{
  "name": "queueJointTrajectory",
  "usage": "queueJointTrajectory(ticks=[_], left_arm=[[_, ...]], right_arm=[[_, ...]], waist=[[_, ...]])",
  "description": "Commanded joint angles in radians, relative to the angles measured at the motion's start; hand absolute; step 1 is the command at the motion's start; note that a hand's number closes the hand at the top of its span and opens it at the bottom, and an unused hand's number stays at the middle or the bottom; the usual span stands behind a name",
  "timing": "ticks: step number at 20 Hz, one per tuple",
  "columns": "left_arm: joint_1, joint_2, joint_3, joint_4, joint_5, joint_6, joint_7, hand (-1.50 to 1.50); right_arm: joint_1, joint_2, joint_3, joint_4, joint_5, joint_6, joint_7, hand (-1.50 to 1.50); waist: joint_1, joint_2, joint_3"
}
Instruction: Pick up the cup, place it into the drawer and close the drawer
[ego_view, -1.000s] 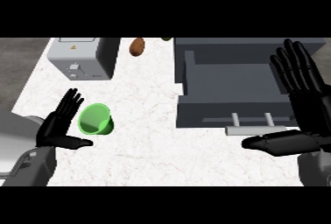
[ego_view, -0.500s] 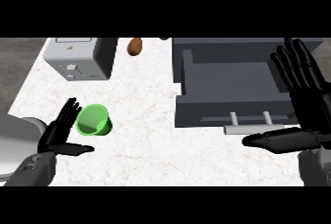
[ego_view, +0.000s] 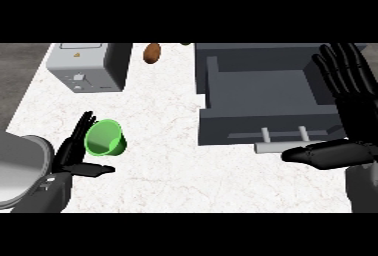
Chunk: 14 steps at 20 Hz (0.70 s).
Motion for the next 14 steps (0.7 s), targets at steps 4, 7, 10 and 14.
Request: queueJointTrajectory(ticks=[4,7,10,14], left_arm=[[-0.023,-0.037,-0.012,0.029,-0.024,-0.029,-0.101,-1.50],[-0.030,-0.039,-0.018,0.030,-0.033,-0.040,-0.110,-1.50],[-0.036,-0.071,-0.012,0.038,-0.027,-0.028,-0.107,-1.50],[-0.039,-0.085,-0.010,0.034,-0.013,-0.157,-0.106,-1.50]], right_arm=[[-0.037,-0.003,-0.005,0.024,-0.012,0.002,0.017,-1.50],[-0.011,-0.007,-0.015,0.039,-0.005,0.014,-0.027,-1.50],[0.041,-0.003,0.007,0.009,-0.001,0.037,-0.046,-1.50],[-0.018,-0.023,-0.022,0.031,-0.012,0.023,-0.004,-1.50]], waist=[[-0.003,0.003,-0.001],[-0.009,0.007,-0.001],[-0.021,0.008,-0.002],[-0.011,0.006,-0.002]])
